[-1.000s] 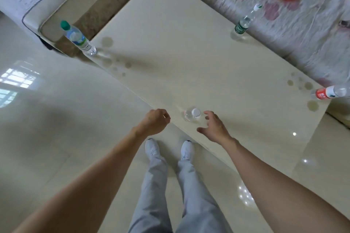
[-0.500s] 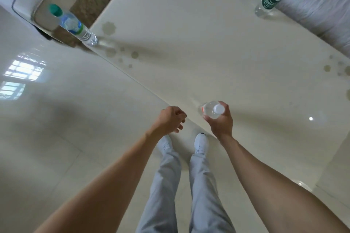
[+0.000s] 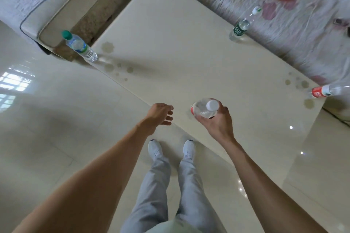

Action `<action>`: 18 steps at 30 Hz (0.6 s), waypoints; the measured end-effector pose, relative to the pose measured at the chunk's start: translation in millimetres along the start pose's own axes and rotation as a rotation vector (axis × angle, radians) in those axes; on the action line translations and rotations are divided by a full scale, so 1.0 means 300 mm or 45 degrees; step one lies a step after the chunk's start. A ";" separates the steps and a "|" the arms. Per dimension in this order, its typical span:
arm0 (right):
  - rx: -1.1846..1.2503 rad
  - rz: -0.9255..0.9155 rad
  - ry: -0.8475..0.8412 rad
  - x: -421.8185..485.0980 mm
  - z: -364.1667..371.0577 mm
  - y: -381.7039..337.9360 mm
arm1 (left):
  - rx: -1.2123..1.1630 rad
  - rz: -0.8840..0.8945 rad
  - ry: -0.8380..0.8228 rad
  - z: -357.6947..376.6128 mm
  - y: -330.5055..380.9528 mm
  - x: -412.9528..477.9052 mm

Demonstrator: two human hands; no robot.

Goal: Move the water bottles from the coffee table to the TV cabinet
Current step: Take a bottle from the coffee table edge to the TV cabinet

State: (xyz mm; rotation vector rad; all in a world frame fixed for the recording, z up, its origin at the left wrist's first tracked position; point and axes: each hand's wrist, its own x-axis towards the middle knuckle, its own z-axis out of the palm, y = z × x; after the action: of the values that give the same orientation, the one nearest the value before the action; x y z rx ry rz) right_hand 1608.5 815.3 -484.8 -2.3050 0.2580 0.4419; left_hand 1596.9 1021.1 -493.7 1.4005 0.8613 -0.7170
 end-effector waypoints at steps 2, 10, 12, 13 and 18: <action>0.028 -0.078 -0.014 -0.036 -0.068 -0.077 | -0.144 -0.031 -0.011 0.024 0.036 -0.036; 0.001 -0.349 -0.012 -0.156 -0.234 -0.349 | -0.399 0.002 -0.006 0.032 0.182 -0.153; 0.020 -0.369 -0.027 -0.168 -0.261 -0.386 | -0.405 0.004 -0.013 0.012 0.189 -0.188; 0.030 -0.382 -0.042 -0.175 -0.274 -0.406 | -0.425 0.000 -0.033 0.003 0.189 -0.208; 0.015 -0.488 -0.103 -0.200 -0.289 -0.497 | -0.527 0.077 -0.047 -0.038 0.170 -0.325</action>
State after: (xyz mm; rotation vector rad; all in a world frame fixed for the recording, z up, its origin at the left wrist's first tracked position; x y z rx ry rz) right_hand 1620.5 858.7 -307.9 -2.2494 -0.2189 0.3337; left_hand 1588.0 1029.0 -383.9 1.0355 0.8769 -0.4825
